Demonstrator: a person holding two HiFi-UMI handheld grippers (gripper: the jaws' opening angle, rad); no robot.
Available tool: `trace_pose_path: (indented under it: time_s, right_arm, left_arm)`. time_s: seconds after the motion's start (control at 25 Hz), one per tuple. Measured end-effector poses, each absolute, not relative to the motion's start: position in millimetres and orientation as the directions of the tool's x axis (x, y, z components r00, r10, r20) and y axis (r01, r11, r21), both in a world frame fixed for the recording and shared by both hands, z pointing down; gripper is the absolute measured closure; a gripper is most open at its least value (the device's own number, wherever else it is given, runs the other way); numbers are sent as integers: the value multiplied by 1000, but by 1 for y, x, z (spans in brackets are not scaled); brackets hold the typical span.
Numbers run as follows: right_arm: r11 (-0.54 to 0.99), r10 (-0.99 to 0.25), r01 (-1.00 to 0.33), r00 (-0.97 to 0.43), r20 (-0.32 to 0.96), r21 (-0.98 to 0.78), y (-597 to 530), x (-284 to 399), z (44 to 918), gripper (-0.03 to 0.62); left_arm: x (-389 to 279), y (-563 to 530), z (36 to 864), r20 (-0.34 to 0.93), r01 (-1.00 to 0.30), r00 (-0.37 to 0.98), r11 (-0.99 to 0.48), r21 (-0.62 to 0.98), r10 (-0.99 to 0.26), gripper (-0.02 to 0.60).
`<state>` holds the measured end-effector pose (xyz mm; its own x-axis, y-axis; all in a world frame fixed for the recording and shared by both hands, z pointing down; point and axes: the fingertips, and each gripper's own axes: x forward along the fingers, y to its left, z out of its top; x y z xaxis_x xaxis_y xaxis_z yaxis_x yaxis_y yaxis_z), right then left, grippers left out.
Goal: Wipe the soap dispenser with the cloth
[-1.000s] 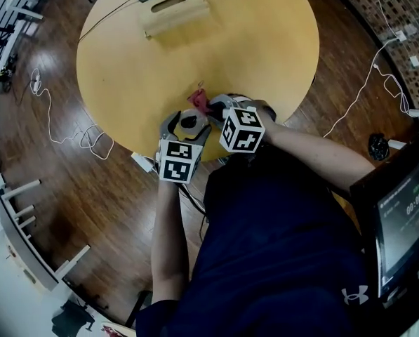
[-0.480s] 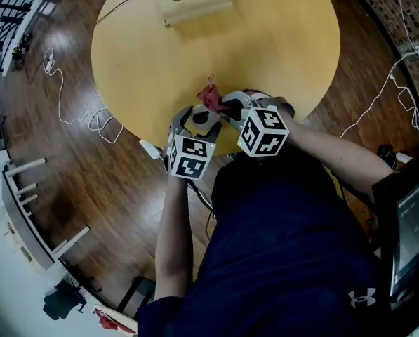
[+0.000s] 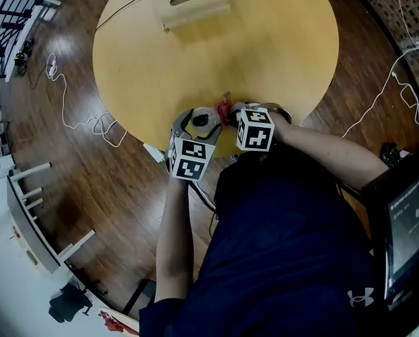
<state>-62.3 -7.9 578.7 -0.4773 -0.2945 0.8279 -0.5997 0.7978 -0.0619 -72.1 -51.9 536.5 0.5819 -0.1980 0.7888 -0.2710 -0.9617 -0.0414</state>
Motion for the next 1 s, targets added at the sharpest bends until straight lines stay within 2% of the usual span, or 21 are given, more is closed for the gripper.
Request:
trace_pose_path:
  time_s: [0.04,0.12,0.2,0.24,0.28,0.32,0.44,0.48,0.56,0.64,0.76,0.92,1.0]
  right_arm:
    - [823,-286,-566,-496,820,-55,1,-65,576,536]
    - [850,-303,-527,-494,815,-3,10,-61,574,536]
    - [831,-357,-554,-466,809,48,4,-49,570,536]
    - [815,-388,-576,-458,799,66,-4,-44,565,536]
    - [801,-419,-592,-458,784,83,-13,-43,557,536]
    - [792,-450,-602,-462,764,102,-21,-44,546,536]
    - [756,-546,-634,-469,695,166,-41,-51,509,536]
    - [737,-573,-653,-465,675,176,-45,-52,501,536]
    - [713,-587,-682,-458,667,159,-50,-53,503,536]
    - [720,-540,-684,-446,714,117,-50,-53,526,536]
    - [747,-432,-663,-430,792,47,-38,-53,564,536]
    - [790,-354,-612,-505,787,-38,-2,-69,561,536]
    - [816,-375,-579,-545,750,-12,5,-74,543,536]
  left_arm:
    - [-72,-50,538,791,-237,585,-971,-44,-178,222]
    - [-72,-44,539,804,-87,587,-994,-59,-99,222]
    - [-72,-38,540,828,94,560,-991,-91,-23,221]
    - [-73,-40,540,840,136,542,-985,-104,-14,218]
    - [-75,-44,539,846,123,532,-987,-99,-19,180]
    - [-76,-49,535,842,55,538,-996,-64,-25,156]
    - [-78,-48,514,808,-248,588,-960,127,-45,155]
    - [-81,-47,513,811,-301,581,-944,133,-71,165]
    - [-86,-47,518,825,-333,546,-941,58,-142,238]
    - [-85,-48,521,830,-333,529,-943,12,-176,244]
    - [-82,-48,519,827,-295,539,-956,7,-160,245]
    - [-86,-41,523,838,-94,538,-995,-44,-88,247]
    - [-90,-37,525,856,26,513,-996,-91,-65,249]
